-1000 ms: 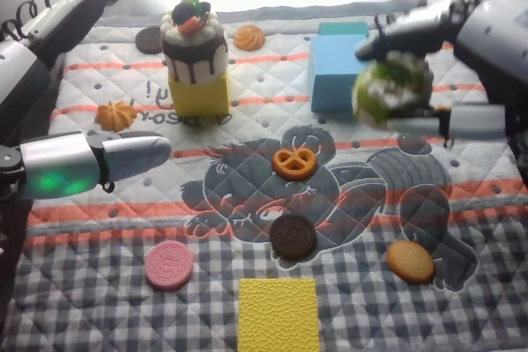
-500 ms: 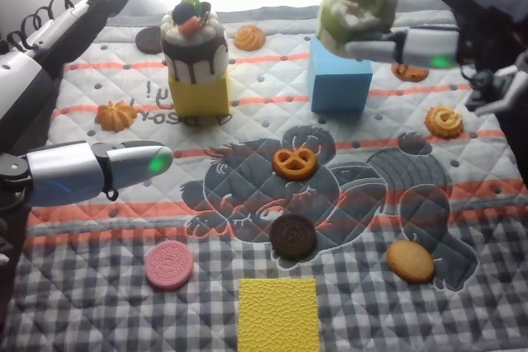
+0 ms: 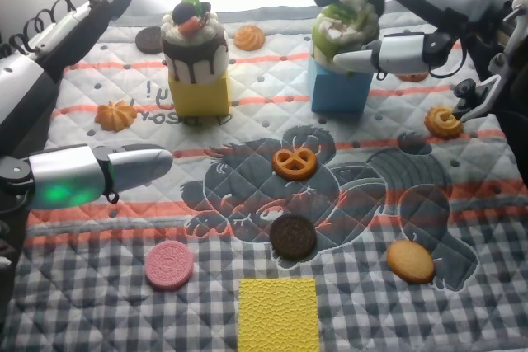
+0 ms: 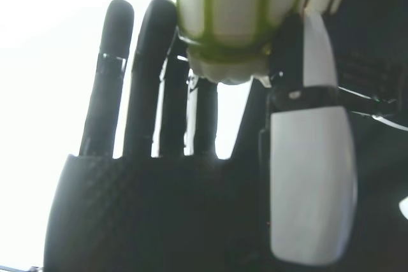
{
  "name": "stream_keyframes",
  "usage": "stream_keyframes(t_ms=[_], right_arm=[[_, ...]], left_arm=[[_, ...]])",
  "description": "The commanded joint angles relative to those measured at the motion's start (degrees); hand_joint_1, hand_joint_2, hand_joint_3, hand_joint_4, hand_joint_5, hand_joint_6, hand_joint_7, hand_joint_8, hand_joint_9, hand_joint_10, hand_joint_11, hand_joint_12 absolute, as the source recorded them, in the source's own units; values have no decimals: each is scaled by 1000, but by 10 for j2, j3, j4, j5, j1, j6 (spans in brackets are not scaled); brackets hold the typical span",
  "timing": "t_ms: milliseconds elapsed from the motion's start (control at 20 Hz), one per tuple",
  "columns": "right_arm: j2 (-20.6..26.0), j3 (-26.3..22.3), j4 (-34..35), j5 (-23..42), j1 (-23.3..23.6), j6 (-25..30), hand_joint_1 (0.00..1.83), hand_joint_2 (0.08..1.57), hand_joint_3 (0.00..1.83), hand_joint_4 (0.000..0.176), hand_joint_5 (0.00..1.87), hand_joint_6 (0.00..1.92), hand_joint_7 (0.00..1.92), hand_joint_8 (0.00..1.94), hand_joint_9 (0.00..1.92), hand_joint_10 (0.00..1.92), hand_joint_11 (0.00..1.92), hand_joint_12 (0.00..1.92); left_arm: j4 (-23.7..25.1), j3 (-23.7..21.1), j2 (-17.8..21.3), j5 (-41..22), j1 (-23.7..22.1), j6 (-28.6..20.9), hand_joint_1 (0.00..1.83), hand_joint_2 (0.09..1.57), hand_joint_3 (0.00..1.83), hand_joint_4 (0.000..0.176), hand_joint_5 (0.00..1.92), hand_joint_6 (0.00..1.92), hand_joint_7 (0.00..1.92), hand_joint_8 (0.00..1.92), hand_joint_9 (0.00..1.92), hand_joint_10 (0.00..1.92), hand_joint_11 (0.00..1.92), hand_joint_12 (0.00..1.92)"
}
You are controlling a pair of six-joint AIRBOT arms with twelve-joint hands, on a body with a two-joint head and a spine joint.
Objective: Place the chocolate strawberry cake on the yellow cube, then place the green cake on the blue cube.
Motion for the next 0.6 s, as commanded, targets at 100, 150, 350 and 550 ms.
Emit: stream_keyframes(t_ms=[100,150,350,550], right_arm=[[-2,2,8,59,12,1,1360,1156,0,0,953,959,861,1172,759,1384,553,1407],[-2,2,9,57,12,1,1363,1149,0,0,959,942,868,1137,788,1377,600,1397],[-3,2,14,43,11,-3,1370,1123,0,0,954,1011,971,874,858,1319,692,1356],[-3,-3,20,43,9,-3,1138,1068,0,31,787,148,655,408,591,726,316,1401]], left_arm=[[16,1,2,-71,-1,-8,764,870,0,176,0,0,18,1,0,0,0,0],[15,1,1,-72,-1,-9,760,872,0,176,0,0,20,2,0,0,0,0],[15,1,2,-75,0,-16,750,878,2,176,0,0,21,1,2,0,0,0],[15,1,1,-75,2,-20,762,893,6,176,0,0,18,4,21,7,0,0]])
